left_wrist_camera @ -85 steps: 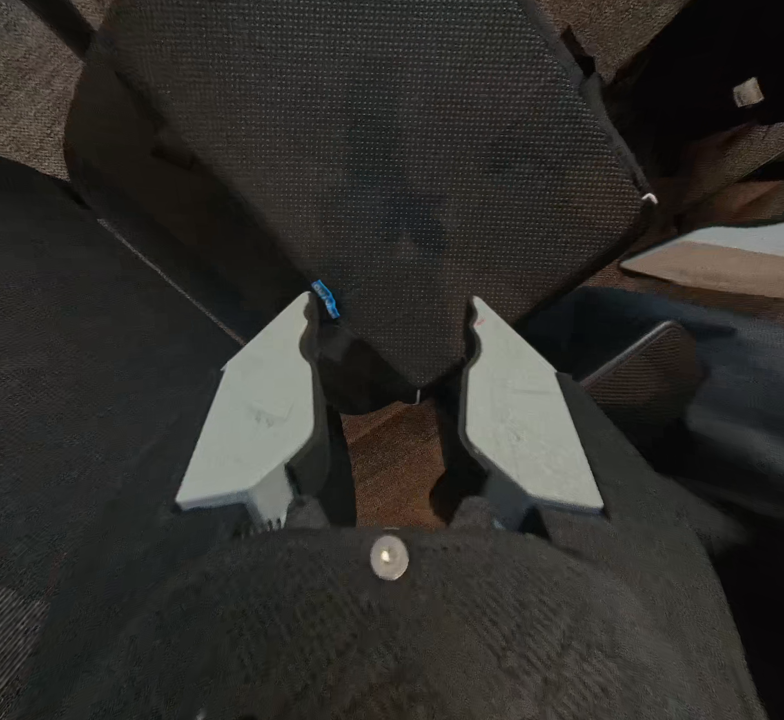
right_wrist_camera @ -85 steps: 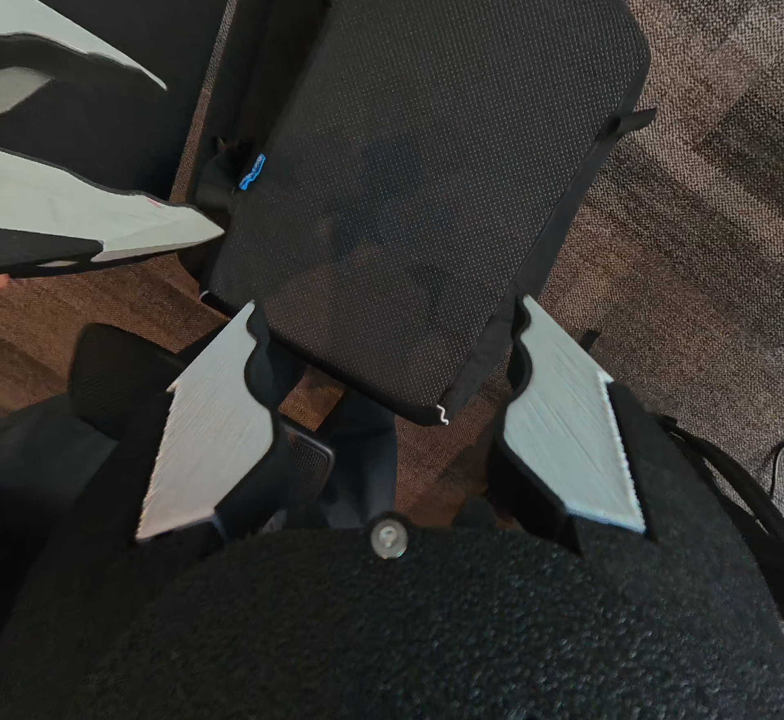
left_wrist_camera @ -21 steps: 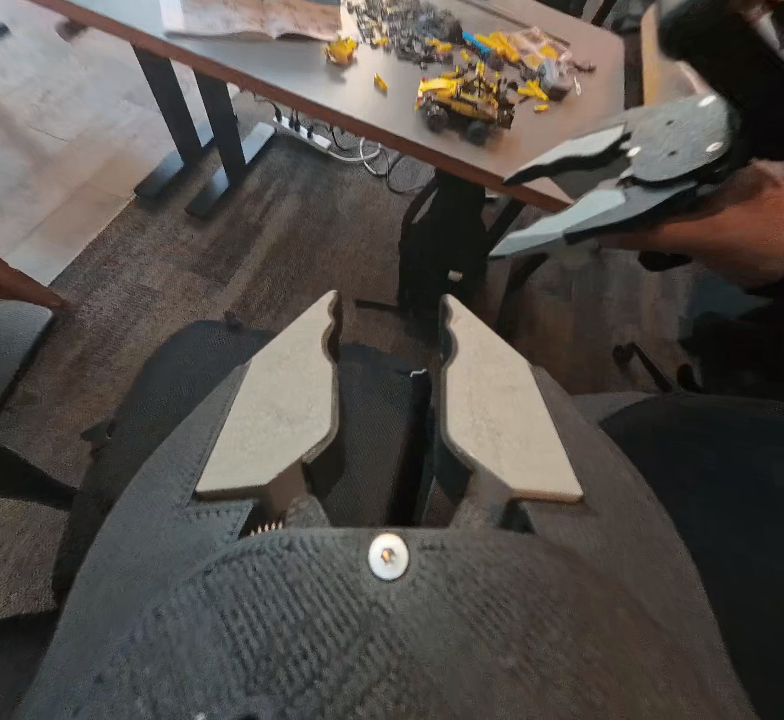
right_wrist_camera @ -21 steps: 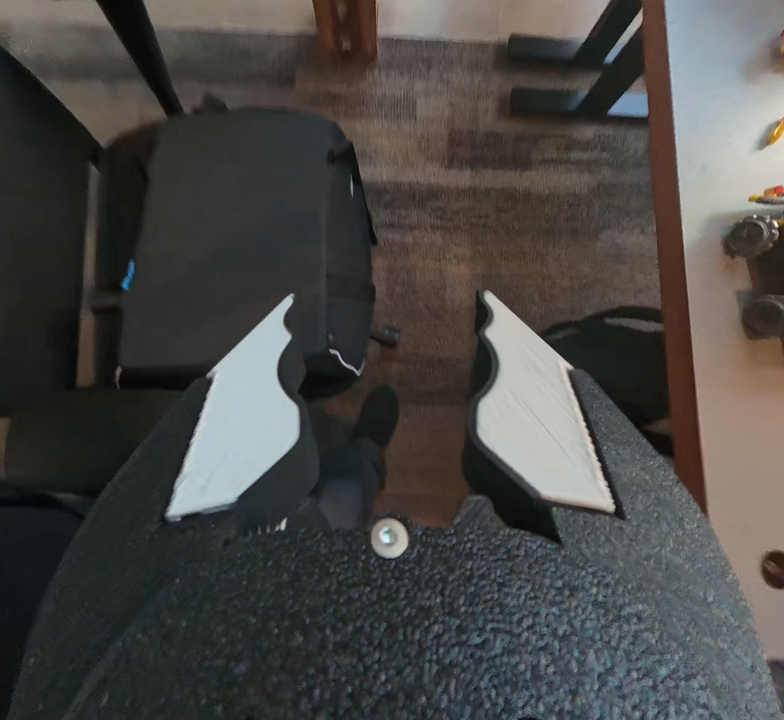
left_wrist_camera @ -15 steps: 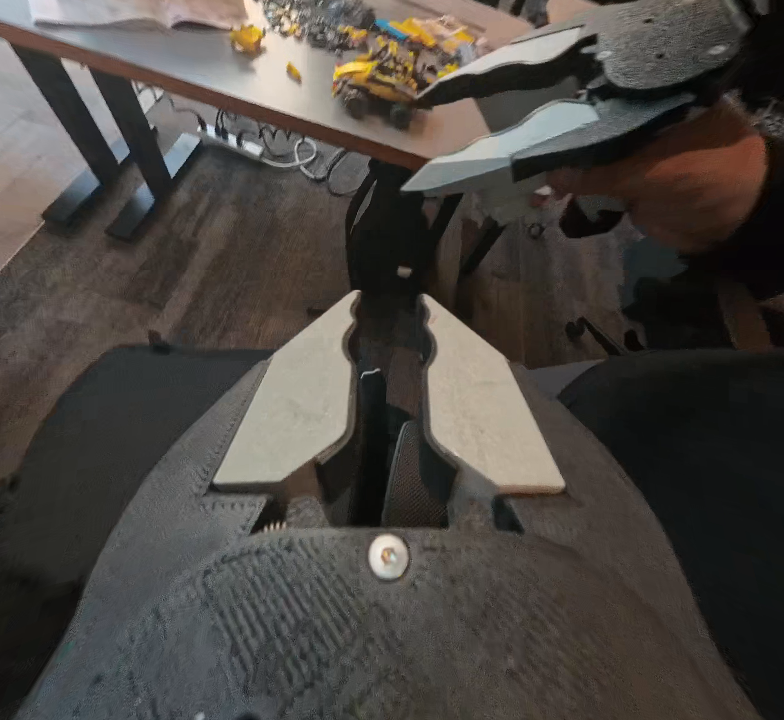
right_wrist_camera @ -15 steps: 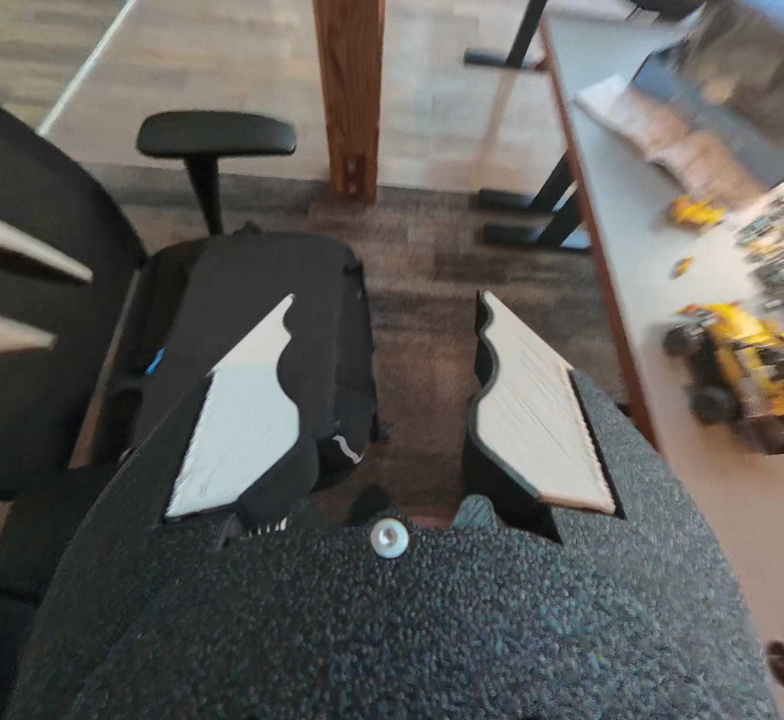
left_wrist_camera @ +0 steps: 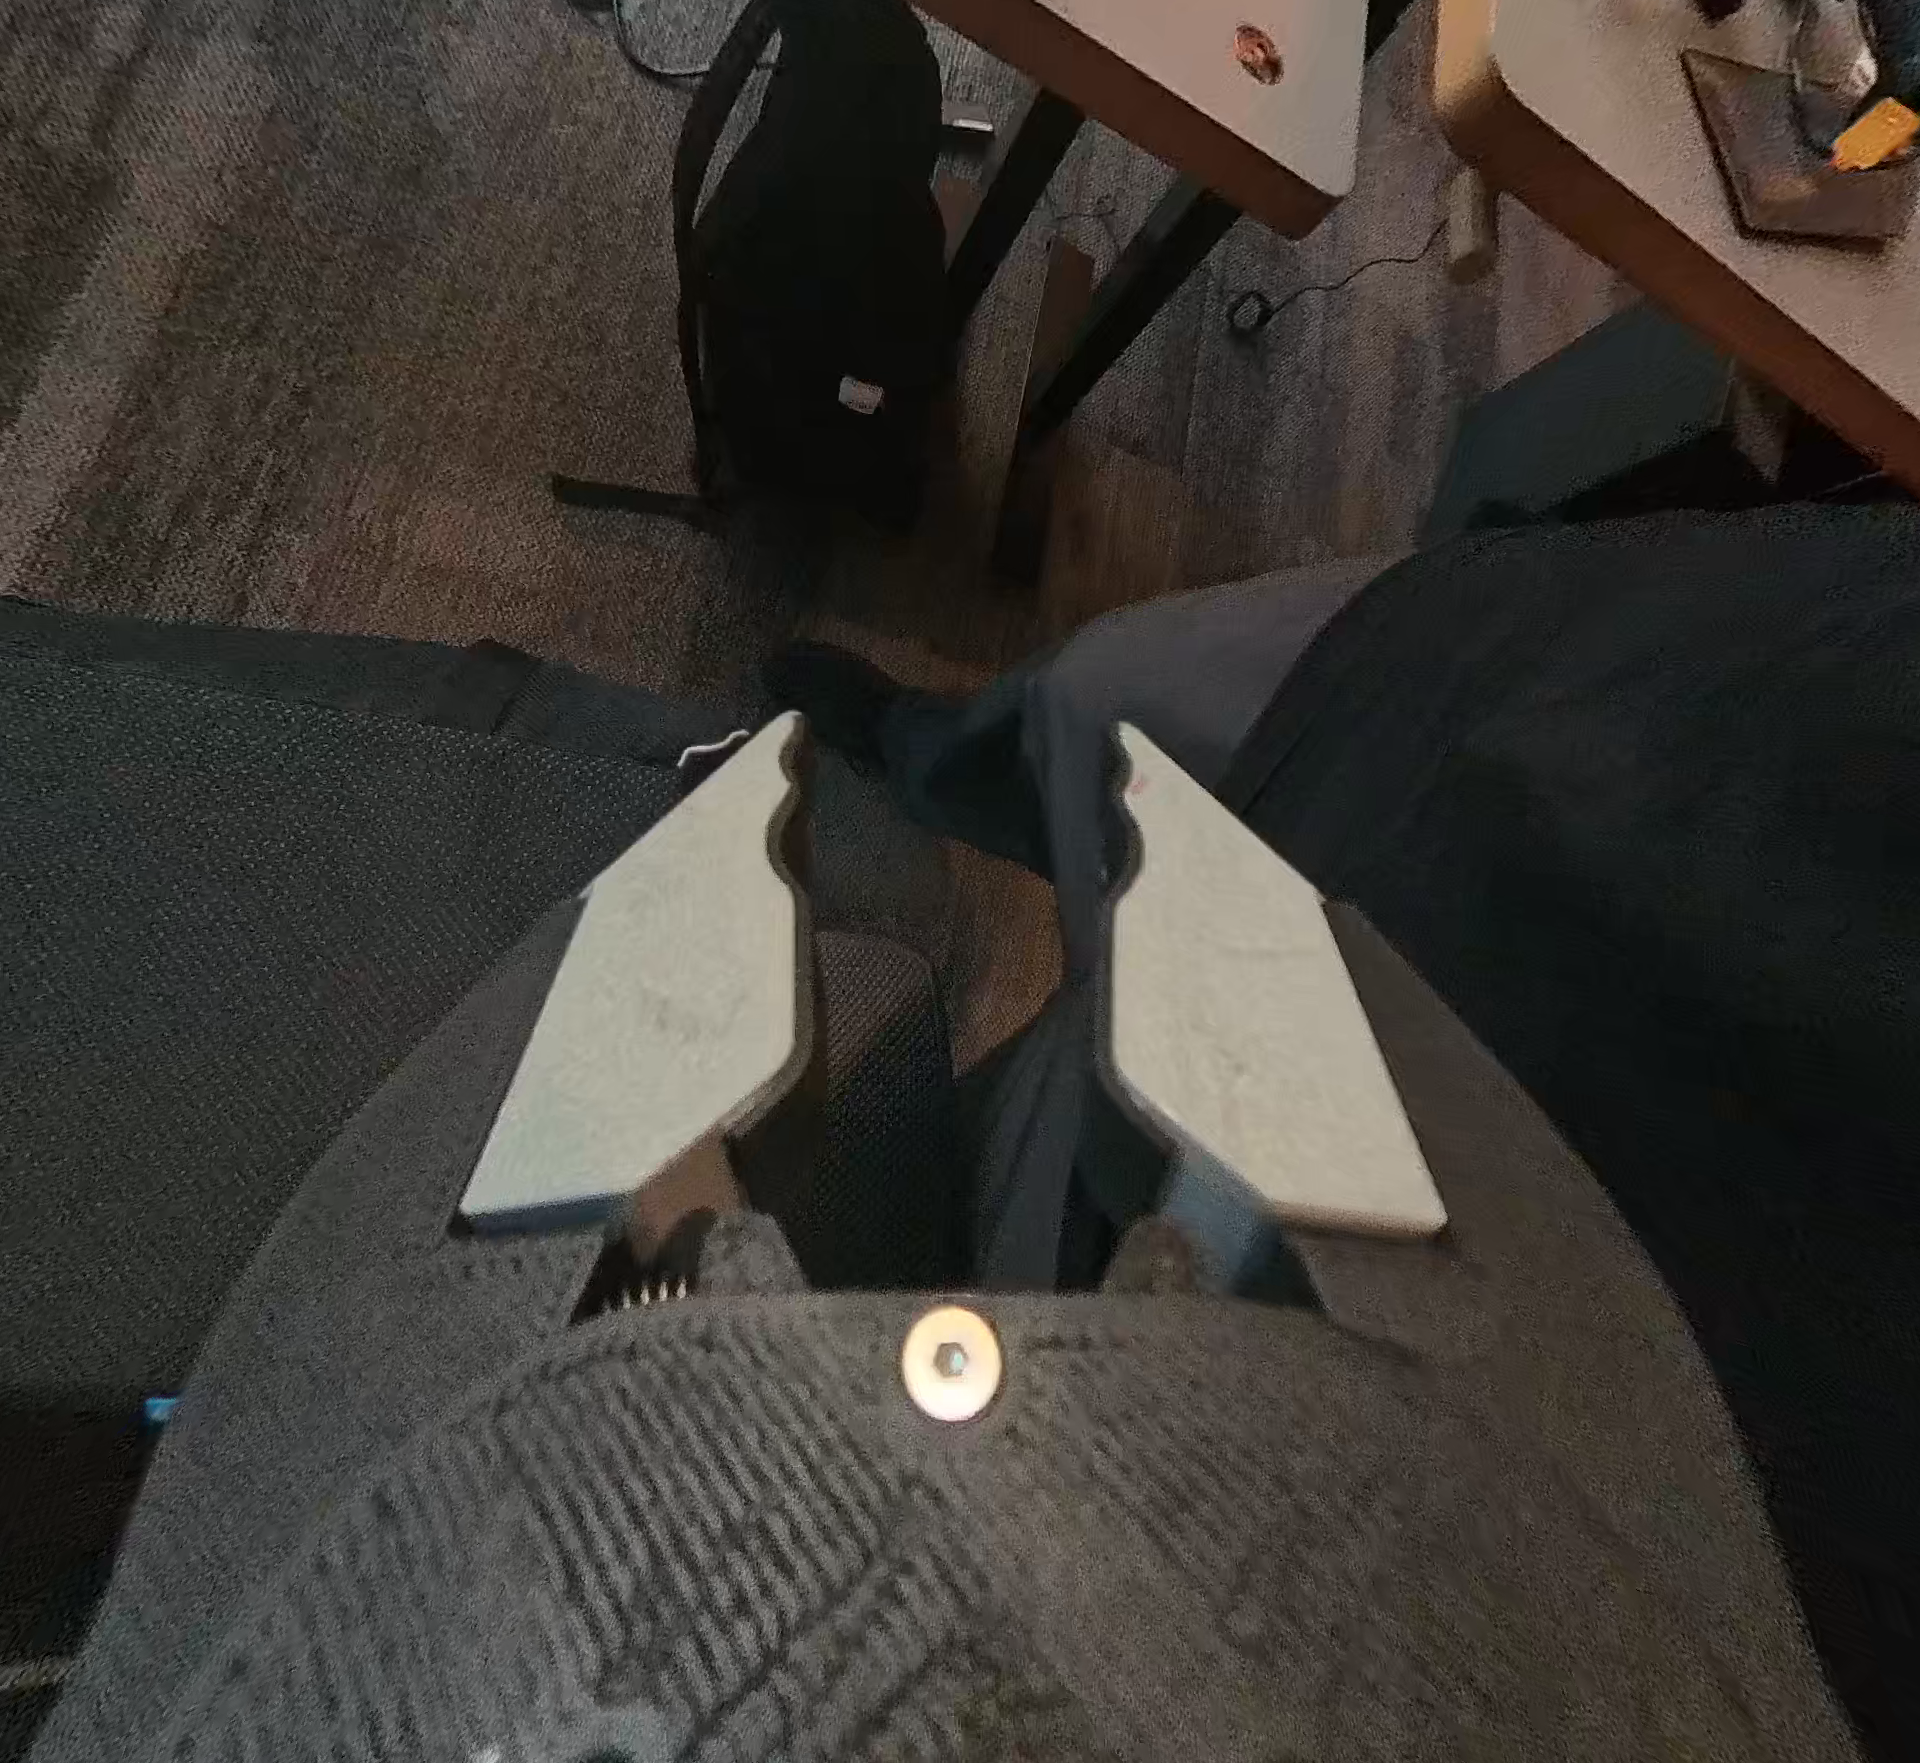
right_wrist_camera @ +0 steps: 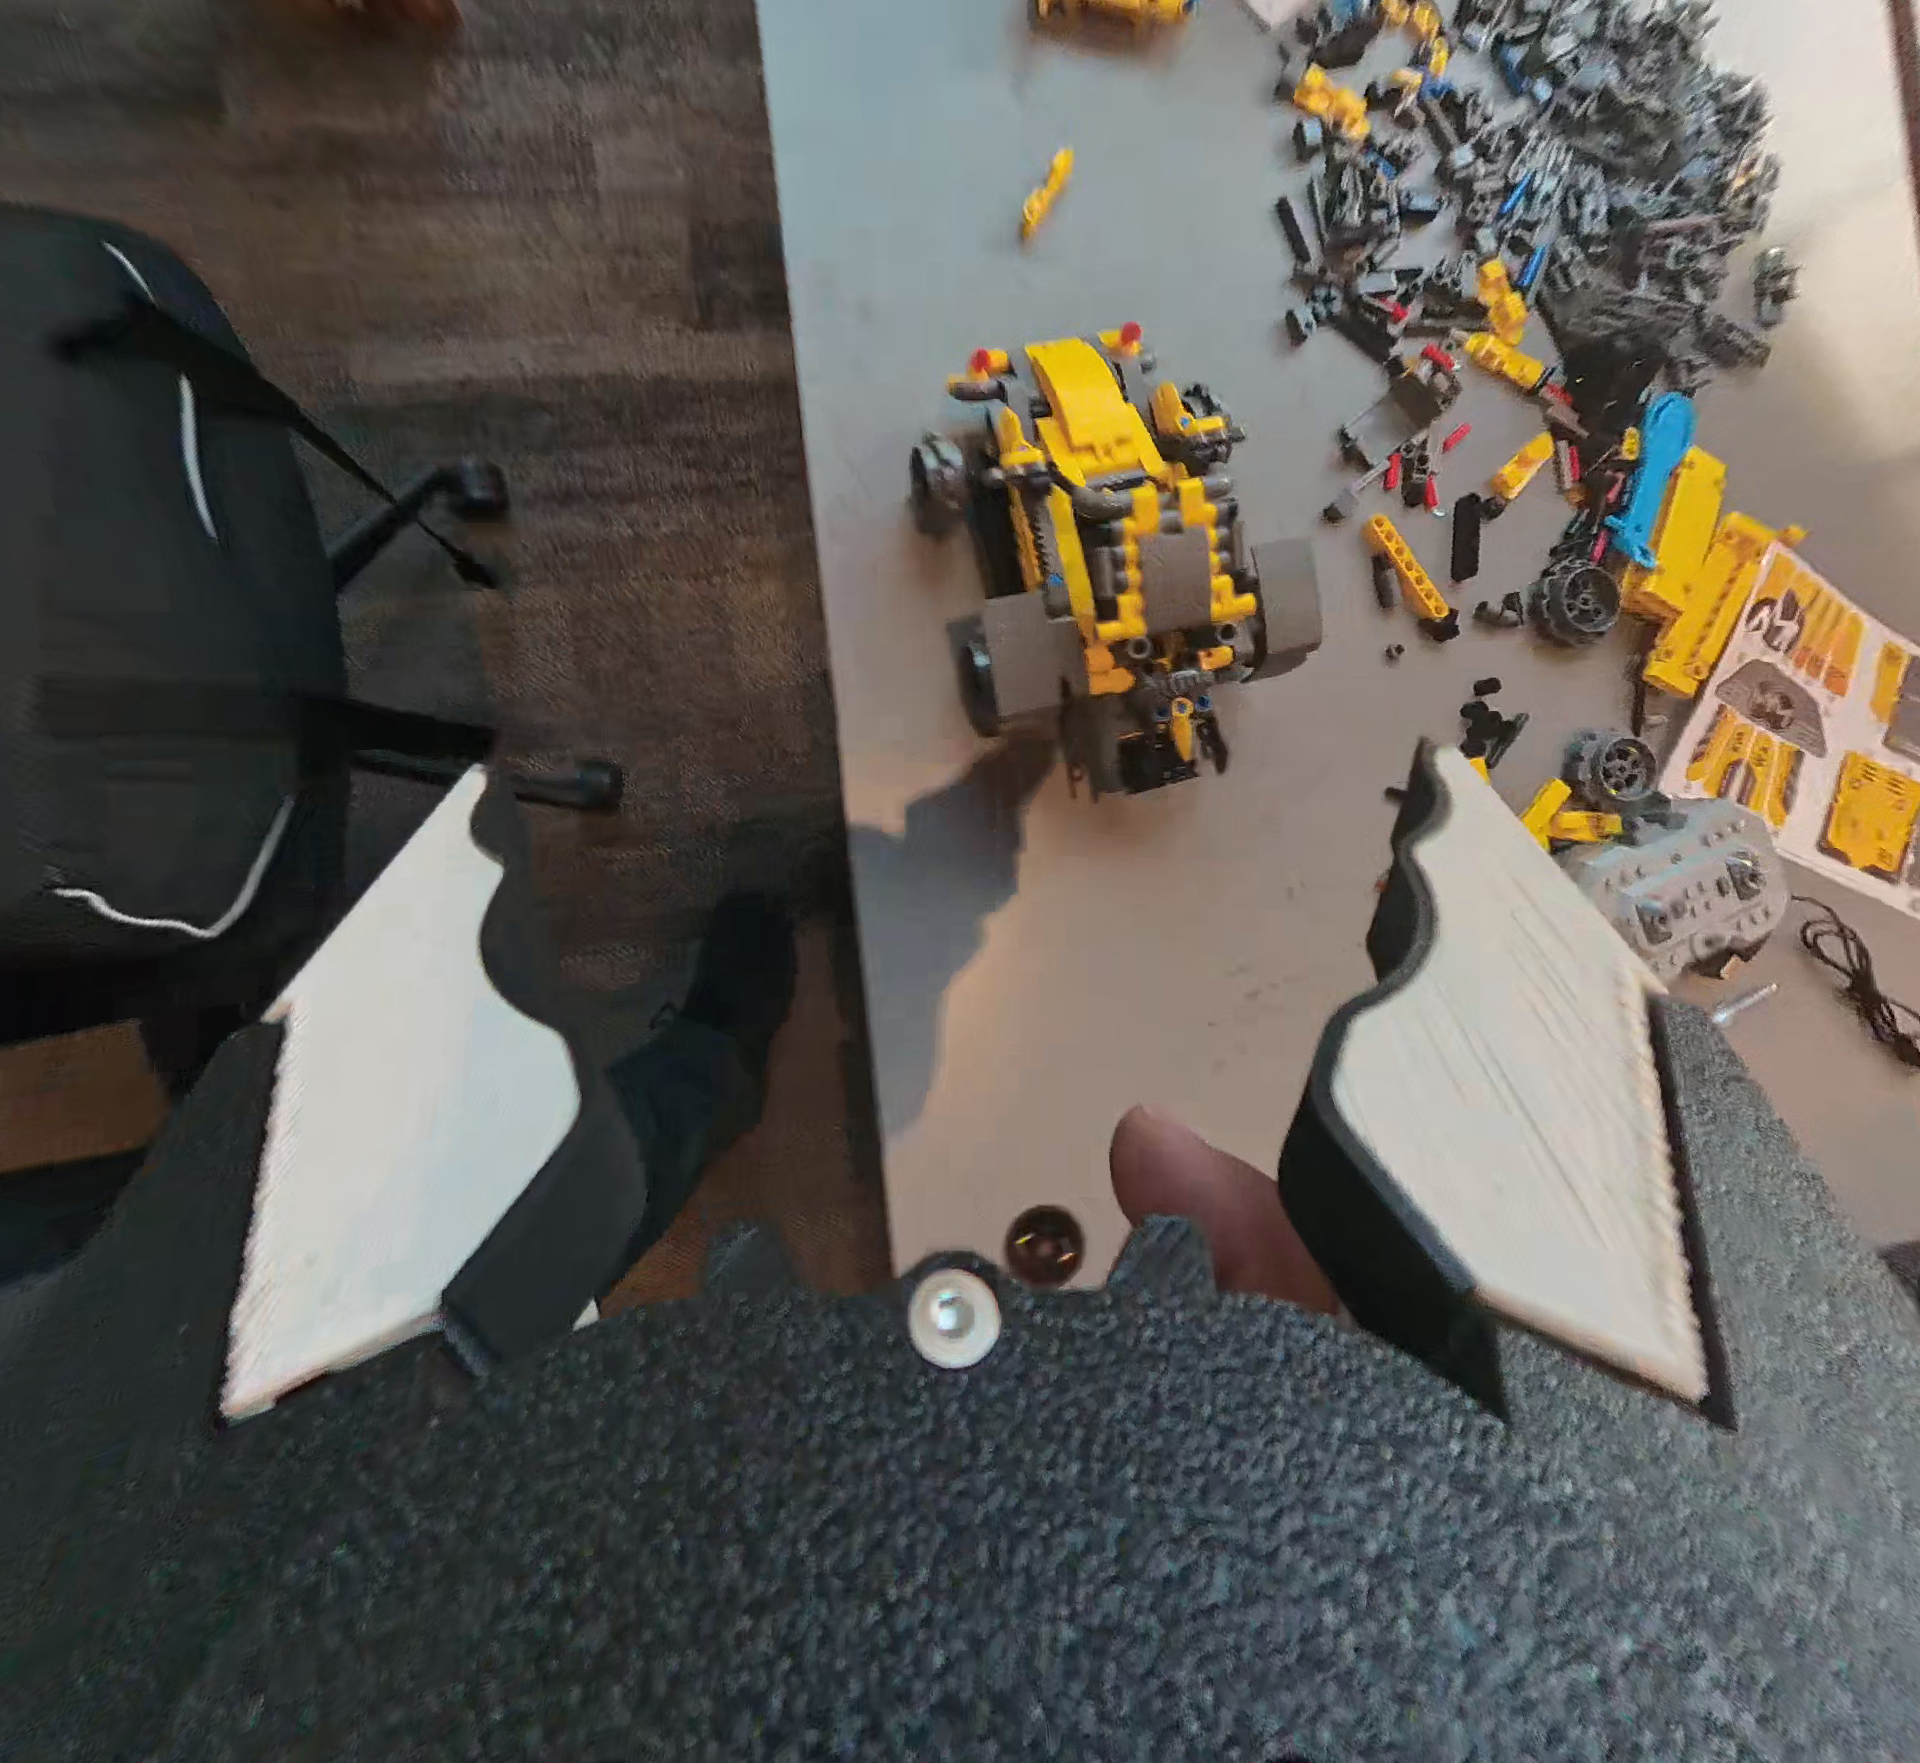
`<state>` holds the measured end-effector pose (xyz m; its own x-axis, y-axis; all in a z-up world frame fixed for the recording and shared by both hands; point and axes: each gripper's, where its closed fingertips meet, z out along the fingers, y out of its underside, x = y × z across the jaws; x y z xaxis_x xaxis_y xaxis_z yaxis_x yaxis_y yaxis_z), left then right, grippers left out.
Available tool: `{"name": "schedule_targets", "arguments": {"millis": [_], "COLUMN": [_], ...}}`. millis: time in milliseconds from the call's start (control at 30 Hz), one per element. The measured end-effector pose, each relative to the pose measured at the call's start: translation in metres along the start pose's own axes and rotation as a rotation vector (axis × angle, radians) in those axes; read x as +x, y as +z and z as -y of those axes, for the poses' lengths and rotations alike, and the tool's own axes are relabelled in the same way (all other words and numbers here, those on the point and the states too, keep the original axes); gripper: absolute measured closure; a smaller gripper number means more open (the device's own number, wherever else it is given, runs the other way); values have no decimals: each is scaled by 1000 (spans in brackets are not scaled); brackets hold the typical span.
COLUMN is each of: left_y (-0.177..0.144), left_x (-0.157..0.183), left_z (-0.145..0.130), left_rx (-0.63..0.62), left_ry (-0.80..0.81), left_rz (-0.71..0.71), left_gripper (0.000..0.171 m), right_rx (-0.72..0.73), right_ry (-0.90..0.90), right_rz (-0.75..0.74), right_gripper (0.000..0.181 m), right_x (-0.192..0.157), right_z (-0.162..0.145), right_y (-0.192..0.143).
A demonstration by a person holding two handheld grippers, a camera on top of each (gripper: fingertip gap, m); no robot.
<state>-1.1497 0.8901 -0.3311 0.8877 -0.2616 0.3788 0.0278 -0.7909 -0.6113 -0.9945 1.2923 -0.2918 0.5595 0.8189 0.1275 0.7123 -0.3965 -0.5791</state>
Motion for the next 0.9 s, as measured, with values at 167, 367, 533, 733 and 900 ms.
{"name": "schedule_targets", "arguments": {"millis": [167, 367, 533, 733, 900], "left_y": [71, 154, 180, 186, 187], "left_x": [-3, 26, 34, 30, 33], "left_z": [40, 117, 147, 154, 145], "left_rx": [-80, -128, -169, -150, -134], "left_ry": [-89, -242, -219, -301, -355], "left_rz": [65, -6, 2, 29, 49], "left_gripper": [123, 128, 131, 134, 135], "right_rx": [-75, -160, -170, -304, -469], "right_ry": [-97, -187, -141, -143, -183], "right_rz": [137, 319, 380, 353, 332], "right_gripper": [23, 26, 56, 88, 94], "right_x": [53, 69, 55, 52, 53], "right_z": [-22, -30, -7, -7, -25], "right_y": [87, 137, 142, 164, 181]}}
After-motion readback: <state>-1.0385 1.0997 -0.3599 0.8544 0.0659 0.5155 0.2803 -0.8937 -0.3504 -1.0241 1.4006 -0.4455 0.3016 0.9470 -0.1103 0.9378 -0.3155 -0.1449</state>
